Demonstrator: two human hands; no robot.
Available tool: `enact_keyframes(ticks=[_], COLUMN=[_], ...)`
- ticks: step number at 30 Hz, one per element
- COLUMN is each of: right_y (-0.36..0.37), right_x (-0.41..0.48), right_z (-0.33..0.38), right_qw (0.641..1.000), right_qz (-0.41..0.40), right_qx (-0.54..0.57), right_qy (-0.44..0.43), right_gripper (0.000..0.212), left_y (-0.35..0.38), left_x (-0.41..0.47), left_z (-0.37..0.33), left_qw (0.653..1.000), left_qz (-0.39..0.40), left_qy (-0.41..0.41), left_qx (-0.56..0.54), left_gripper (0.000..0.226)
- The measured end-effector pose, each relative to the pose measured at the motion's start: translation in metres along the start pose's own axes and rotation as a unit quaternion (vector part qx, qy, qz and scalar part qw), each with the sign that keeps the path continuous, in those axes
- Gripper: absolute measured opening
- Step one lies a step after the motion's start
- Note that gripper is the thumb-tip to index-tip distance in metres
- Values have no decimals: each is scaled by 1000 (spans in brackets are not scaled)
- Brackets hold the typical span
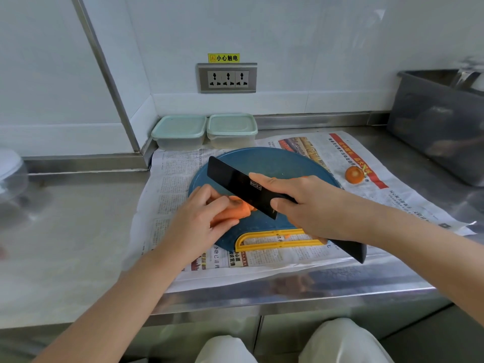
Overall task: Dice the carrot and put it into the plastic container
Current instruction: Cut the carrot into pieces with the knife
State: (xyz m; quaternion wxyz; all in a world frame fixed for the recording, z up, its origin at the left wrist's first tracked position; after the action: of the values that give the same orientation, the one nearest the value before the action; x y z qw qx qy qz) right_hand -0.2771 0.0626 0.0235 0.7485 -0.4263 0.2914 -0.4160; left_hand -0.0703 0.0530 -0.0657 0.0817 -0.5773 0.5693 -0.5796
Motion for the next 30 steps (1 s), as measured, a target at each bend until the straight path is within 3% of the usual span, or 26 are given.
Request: enact_keyframes(ticks=[15, 23, 30], right_y=[1, -6, 0], right_x=[0, 9, 20], right_z=[-1, 7, 9], right_qw=[1000, 997, 996], right_qz=[2, 50, 79], right_qx=[-9, -55, -29], right_qy=[-7, 4, 17], right_gripper=[53, 54, 56], left_y=[1, 3, 2], left_x=[1, 1, 2], left_z=[-1, -1, 0], left_qw=[1000, 1000, 1000], left_qz=[-2, -10, 6], left_qy=[-6, 1, -18], left_qx=[5, 3, -6], left_gripper=[37, 40, 35])
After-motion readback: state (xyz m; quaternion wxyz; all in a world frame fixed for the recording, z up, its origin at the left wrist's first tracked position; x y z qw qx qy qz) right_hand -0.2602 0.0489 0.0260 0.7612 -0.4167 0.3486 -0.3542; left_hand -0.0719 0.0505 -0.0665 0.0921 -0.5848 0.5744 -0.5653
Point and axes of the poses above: each hand's wrist, its own x-axis towards the middle knuckle, its own y-axis out of the palm, z = x × y, the point moved 2 cm from there along x, towards the middle knuckle, and after that the axes turned 1 degree about -z, right-handed, at the moved point
